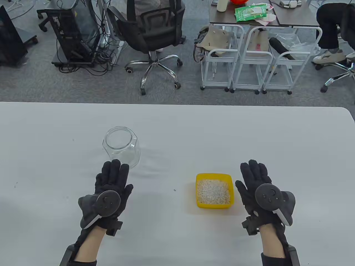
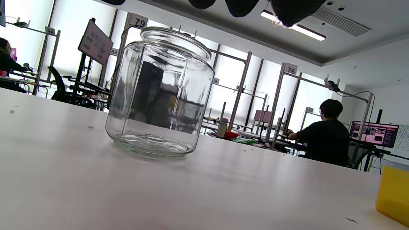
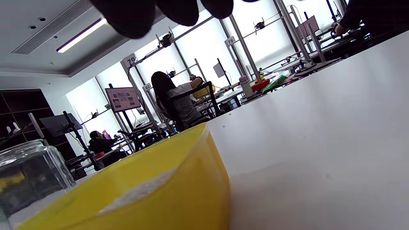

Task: Pour rice from plastic food container into glass jar

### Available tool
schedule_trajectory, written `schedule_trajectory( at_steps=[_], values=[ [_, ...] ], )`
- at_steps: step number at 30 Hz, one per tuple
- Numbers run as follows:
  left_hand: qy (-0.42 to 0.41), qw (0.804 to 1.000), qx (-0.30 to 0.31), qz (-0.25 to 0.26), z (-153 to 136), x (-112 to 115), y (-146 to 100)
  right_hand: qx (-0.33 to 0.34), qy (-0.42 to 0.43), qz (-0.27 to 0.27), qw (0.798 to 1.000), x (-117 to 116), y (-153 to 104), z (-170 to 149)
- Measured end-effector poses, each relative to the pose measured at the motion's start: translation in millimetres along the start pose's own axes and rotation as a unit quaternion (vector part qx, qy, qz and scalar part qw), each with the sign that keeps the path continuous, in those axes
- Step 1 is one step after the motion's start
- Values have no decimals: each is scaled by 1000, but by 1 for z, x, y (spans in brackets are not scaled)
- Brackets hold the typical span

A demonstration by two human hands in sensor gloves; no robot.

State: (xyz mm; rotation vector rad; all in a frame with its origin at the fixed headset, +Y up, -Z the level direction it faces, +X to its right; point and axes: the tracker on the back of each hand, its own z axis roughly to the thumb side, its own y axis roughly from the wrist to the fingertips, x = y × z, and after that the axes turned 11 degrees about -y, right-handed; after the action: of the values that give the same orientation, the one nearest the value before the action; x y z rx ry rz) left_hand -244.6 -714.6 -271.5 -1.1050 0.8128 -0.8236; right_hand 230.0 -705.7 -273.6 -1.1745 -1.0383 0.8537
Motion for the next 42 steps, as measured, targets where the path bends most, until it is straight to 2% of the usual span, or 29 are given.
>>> schedule_trajectory(
  at_steps=[16,32,38,42],
  values=[
    [-6,1000,-13,2,-5,-2,0,5,18,1,1000,-3,0,2],
    [-2,1000,-11,-7,-5,1,1,-19,32,-8,999,-4,-1,0],
    [-5,1000,-11,-6,-5,0,1,-44,32,-8,998,-10,2,0],
    [-4,1000,-11,-8,-5,1,1,-56,28,11,998,-19,7,2]
  ],
)
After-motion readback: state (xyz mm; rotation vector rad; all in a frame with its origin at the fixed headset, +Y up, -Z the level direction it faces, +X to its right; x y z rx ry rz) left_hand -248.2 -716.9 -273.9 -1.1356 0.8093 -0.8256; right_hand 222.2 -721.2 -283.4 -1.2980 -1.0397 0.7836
